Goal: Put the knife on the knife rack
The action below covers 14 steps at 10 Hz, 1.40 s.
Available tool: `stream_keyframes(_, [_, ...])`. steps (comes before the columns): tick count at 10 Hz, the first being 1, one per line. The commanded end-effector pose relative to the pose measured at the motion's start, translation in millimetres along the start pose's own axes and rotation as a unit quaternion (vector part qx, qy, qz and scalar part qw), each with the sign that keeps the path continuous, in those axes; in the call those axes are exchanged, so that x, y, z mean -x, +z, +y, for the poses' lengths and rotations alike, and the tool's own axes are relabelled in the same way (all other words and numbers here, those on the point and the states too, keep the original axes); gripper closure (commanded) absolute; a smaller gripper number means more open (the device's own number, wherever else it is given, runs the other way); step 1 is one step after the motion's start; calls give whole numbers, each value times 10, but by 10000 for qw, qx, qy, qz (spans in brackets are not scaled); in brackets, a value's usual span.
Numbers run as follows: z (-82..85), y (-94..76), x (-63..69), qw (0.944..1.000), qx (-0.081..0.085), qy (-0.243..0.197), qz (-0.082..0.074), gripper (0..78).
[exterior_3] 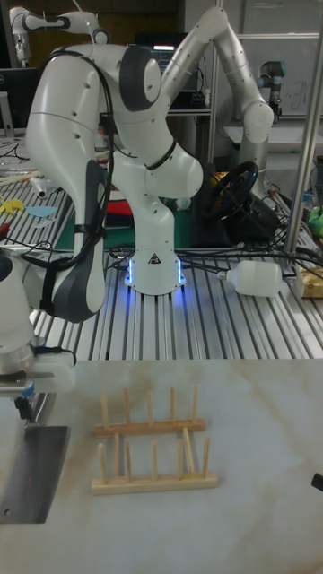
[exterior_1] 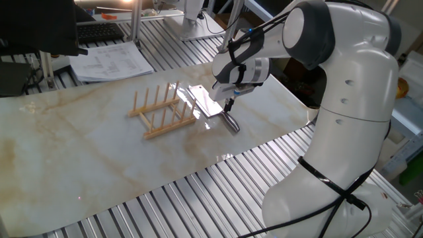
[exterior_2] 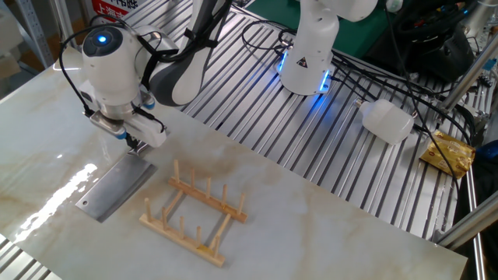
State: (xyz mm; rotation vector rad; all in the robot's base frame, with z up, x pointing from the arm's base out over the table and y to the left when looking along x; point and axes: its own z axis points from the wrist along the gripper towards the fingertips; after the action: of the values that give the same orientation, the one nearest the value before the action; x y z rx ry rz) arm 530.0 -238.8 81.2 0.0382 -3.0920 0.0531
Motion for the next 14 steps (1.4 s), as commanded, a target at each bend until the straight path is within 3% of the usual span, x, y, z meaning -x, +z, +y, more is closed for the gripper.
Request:
stream_keyframes(1, [31,-36,5,10000,33,37,23,776])
stream_keyframes(4, [24,-30,7,9990,159,93,401,776])
stream_keyframes(9, [14,16,23,9991,155,47,382,776])
stream_keyframes(14, [-14,32,28,9987,278,49,425,776])
